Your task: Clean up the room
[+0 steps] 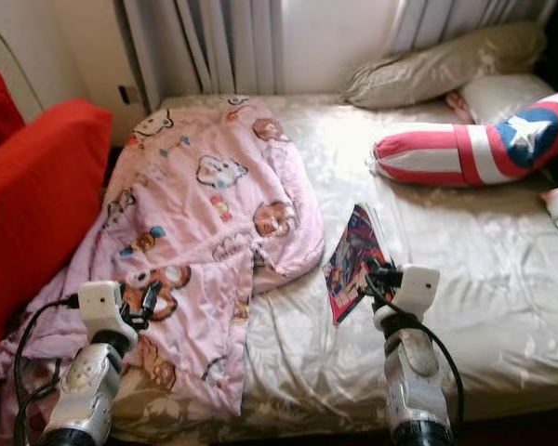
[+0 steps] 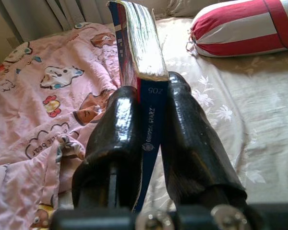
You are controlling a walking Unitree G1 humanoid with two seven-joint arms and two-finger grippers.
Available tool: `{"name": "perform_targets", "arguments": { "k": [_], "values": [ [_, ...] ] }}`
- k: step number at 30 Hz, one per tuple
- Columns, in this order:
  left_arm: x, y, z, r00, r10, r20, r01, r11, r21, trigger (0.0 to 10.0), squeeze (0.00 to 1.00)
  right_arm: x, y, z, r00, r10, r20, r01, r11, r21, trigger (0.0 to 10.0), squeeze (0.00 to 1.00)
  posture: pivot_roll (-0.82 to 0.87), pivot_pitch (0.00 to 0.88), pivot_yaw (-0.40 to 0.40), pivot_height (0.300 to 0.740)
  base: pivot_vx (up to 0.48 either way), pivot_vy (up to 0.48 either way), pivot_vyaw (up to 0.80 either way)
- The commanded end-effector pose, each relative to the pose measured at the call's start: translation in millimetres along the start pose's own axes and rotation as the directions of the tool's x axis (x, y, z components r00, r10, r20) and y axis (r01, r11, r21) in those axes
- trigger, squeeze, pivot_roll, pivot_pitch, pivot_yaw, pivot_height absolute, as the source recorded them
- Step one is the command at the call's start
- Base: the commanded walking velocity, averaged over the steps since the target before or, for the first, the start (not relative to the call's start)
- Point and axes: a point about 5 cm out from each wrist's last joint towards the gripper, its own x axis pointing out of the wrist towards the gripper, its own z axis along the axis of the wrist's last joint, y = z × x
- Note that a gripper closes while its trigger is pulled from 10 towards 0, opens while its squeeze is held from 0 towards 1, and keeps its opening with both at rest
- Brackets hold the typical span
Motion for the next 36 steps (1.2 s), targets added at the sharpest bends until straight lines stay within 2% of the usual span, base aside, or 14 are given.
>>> {"name": "perform_targets", "arguments": {
  "k": [1,5,12,36],
  "values": [
    [-2.3,-1.2,-6.5,1.000,-0.005,-0.024,0.005,1.000,-0.005,10.0,0.00,-0.9,-4.4,2.8,1.000,-0.019,0.014,0.019,1.000,-0.013,10.0,0.00,0.02,0.000,-0.042,0.740,0.000,-0.322,0.00],
    [-0.5,-0.2,-2.9,1.000,-0.009,-0.013,0.009,1.000,0.002,10.0,0.00,-1.9,-6.9,1.8,0.999,-0.032,0.012,0.032,0.999,-0.003,10.0,0.00,0.02,0.000,-0.037,0.740,0.000,-0.392,0.00],
    [-1.7,10.0,1.2,1.000,-0.010,-0.002,0.010,0.999,0.033,10.0,0.00,-1.5,-6.6,0.4,0.999,-0.042,-0.002,0.042,0.999,-0.011,10.0,0.00,0.03,0.000,-0.036,0.740,0.000,-0.402,0.00],
    [-2.1,14.6,7.1,1.000,-0.021,0.006,0.021,0.998,0.051,10.0,0.00,-6.9,-13.6,-3.0,0.996,-0.084,-0.010,0.083,0.996,-0.010,10.0,0.00,0.03,0.026,-0.021,0.740,0.000,-0.411,0.00]
  ]
}}
